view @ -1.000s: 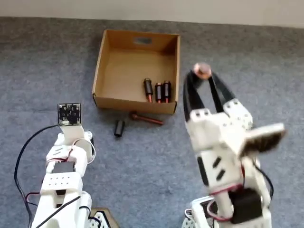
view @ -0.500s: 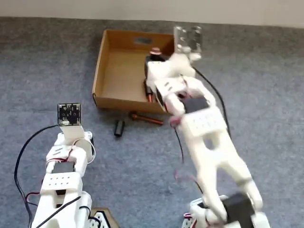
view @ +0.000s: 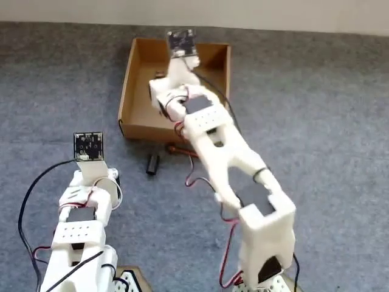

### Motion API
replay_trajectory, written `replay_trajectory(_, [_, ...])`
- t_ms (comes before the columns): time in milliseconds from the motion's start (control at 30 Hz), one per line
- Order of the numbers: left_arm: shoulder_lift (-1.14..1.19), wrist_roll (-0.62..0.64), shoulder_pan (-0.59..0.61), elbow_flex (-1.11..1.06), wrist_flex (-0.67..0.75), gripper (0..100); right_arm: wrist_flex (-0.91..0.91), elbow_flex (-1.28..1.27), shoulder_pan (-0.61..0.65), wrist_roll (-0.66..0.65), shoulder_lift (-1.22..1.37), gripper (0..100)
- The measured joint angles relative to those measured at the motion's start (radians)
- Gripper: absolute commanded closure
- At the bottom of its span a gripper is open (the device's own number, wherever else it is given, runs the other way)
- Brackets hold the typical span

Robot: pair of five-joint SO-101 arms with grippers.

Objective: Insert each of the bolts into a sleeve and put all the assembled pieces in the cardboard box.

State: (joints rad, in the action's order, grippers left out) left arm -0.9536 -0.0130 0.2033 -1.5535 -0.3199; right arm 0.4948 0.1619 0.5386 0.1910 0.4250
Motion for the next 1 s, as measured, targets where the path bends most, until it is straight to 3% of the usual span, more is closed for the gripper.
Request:
replay_trajectory(267, [0.0, 0.0, 0.0, 0.0, 0.0, 97, 0.0, 0.049, 0.0, 0.0, 0.153, 99.2])
replay_trajectory(1000, [0.0, 0.0, 0.0, 0.0, 0.0, 97, 0.008, 0.003, -0.114, 0.0, 0.178, 99.2])
